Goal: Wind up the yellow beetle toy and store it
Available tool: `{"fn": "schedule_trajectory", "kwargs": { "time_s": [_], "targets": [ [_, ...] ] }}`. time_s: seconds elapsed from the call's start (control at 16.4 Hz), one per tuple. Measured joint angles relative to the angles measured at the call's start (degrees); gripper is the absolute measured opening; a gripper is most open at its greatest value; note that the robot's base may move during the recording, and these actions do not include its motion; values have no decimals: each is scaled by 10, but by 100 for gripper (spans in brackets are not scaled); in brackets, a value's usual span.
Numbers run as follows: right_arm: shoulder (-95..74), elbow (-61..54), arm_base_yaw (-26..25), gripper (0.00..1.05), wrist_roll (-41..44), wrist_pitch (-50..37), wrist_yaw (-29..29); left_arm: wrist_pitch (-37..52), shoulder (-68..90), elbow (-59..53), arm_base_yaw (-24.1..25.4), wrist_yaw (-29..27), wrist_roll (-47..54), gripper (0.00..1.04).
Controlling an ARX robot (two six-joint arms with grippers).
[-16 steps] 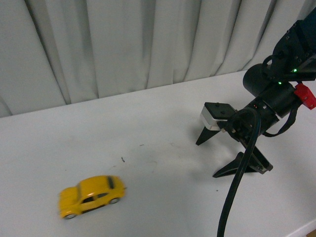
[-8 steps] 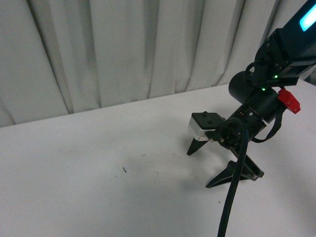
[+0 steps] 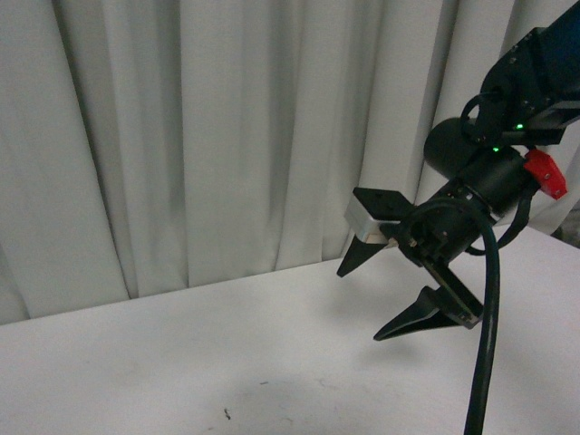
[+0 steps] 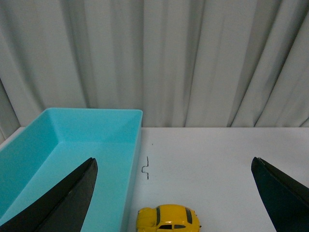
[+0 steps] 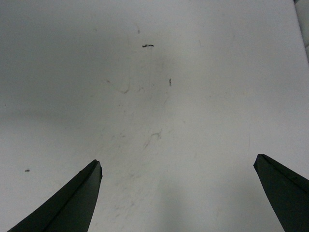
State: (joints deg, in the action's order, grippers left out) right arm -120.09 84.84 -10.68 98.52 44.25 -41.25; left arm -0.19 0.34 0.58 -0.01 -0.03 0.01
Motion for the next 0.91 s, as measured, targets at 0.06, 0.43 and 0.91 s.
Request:
{"fn": "schedule_trajectory", "kwargs": {
  "time_s": [0.06,0.43,0.91],
  "targets": [
    [56,-123,8,88,-106,-285,122,0,0,0,0,0,0,98],
    [330,-633,38,25,-880,-1108,344,0,0,0,0,0,0,98],
    [548,-790,109,2,-975,-1021,405,0,0,0,0,0,0,98]
  ]
}}
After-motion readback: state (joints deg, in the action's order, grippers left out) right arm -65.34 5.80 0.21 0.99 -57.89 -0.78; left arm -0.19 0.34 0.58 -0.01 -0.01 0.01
